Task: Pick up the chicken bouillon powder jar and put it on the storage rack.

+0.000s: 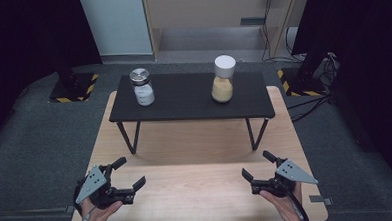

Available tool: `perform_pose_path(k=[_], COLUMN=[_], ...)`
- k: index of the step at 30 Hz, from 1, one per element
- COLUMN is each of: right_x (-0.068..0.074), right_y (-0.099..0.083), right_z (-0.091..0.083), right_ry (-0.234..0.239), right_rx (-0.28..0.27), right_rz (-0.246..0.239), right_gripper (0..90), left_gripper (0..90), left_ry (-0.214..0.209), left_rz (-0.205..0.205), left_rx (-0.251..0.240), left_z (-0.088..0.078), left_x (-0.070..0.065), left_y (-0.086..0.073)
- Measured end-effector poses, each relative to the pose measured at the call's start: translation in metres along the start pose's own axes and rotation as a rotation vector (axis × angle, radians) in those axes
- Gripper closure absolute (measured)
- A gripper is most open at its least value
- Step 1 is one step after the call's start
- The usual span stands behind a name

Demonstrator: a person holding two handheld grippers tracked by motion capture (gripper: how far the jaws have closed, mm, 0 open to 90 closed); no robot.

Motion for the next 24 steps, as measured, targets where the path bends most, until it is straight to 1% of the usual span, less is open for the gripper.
perform_pose_path(k=[1, 3, 6, 8, 12, 15, 24], right_x=[-0.0019, -0.0052, -0.0080, -0.0097, -0.0095, -0.0089, -0.0091], right_y=[-0.0009, -0.0023, -0.0040, -0.0054, -0.0067, -0.0064, -0.0069], right_z=[-0.0015, -0.0045, -0.0078, -0.0084, -0.0093, -0.0094, -0.0083], right_ry=[-0.006, -0.019, -0.042, -0.047, -0.045, -0.037, -0.028], right_rx=[-0.006, -0.020, -0.022, -0.022, -0.028, -0.026, -0.020], right_rz=[0.019, 0.036, 0.035, 0.044, 0.052, 0.042, 0.040], right_gripper=[1.2, 1.3, 1.5, 1.5, 1.4, 1.4, 1.4], left_gripper=[2.7, 2.7, 2.7, 2.7, 2.7, 2.7, 2.7], left_ry=[0.000, 0.020, 0.035, 0.042, 0.048, 0.047, 0.041], left_rz=[0.000, -0.004, -0.009, -0.009, -0.011, -0.011, -0.009], left_rx=[0.000, -0.006, -0.012, -0.017, -0.019, -0.020, -0.015], left_z=[0.0000, -0.0023, -0.0037, -0.0042, -0.0043, -0.0041, -0.0032], left_x=[0.0000, 0.0019, 0.0036, 0.0043, 0.0047, 0.0049, 0.0044], left_y=[0.0000, -0.0001, -0.0004, -0.0006, -0.0009, -0.0010, -0.0007])
Point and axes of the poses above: each handheld gripper's, and its own axes: z roughly forward along the jaws, y roughly out of its top, x roughly to its left, the point moved 4 cm from there along z, roughly forward along the jaws, and after that the axes turned 11 degrees about -y, right-handed, at the moved point
